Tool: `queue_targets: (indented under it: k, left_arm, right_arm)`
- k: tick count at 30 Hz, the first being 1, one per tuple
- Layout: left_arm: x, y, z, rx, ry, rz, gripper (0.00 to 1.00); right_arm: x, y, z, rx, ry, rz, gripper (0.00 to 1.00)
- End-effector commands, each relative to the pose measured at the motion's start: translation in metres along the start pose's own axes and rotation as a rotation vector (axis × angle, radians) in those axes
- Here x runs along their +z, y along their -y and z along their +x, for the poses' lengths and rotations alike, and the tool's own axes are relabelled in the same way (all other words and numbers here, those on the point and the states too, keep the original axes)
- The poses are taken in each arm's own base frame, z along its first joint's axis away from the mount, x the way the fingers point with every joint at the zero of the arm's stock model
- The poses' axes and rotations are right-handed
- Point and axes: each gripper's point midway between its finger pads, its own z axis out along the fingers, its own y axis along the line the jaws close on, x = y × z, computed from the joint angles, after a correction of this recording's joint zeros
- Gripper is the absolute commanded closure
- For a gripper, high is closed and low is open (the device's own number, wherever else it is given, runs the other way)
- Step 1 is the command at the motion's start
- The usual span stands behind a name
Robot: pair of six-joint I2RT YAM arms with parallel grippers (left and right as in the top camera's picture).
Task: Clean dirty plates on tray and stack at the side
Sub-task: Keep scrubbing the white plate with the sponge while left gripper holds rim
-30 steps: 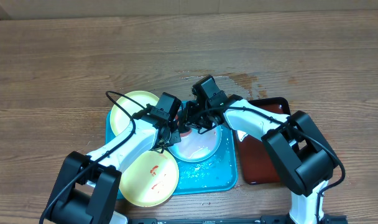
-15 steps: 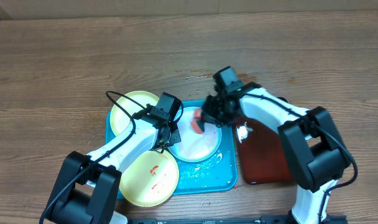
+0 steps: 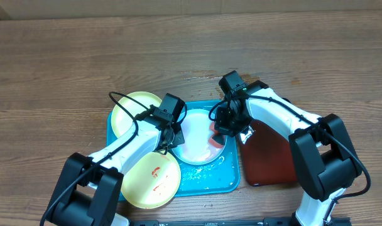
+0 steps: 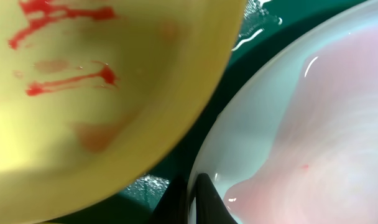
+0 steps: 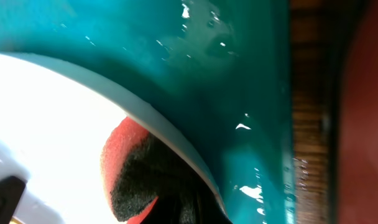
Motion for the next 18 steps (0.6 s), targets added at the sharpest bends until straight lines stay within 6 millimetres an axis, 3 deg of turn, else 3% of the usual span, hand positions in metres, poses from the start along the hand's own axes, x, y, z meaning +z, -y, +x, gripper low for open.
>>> queue_targets:
  k: [1, 4, 7, 11, 14, 18]
  left_arm:
    - [0.02, -0.05, 0.017, -0.011, -0.038, -0.209, 0.96]
    - [0.02, -0.05, 0.017, -0.015, -0.037, -0.209, 0.96]
    - [0.02, -0.05, 0.016, -0.016, -0.034, -0.207, 0.96]
    - [0.02, -0.05, 0.017, -0.018, -0.035, -0.207, 0.96]
    - [0.02, -0.05, 0.017, -0.018, -0.036, -0.207, 0.96]
    - [0.02, -0.05, 0.017, -0.018, -0.036, -0.207, 0.96]
  right_arm:
    - [0.007, 0.067, -0.011, -0.012, 0.058, 0.267, 0.96]
    - [0.013, 0.045, 0.0, -0.148, -0.013, 0.155, 0.96]
    - [0.015, 0.009, 0.02, -0.299, -0.102, -0.046, 0.96]
    - [0.007, -0.032, 0.038, -0.34, -0.182, -0.293, 0.96]
    - [-0.001, -0.05, 0.045, -0.347, -0.215, -0.408, 0.96]
    - [-0.002, -0.059, 0.048, -0.357, -0.222, -0.443, 0.96]
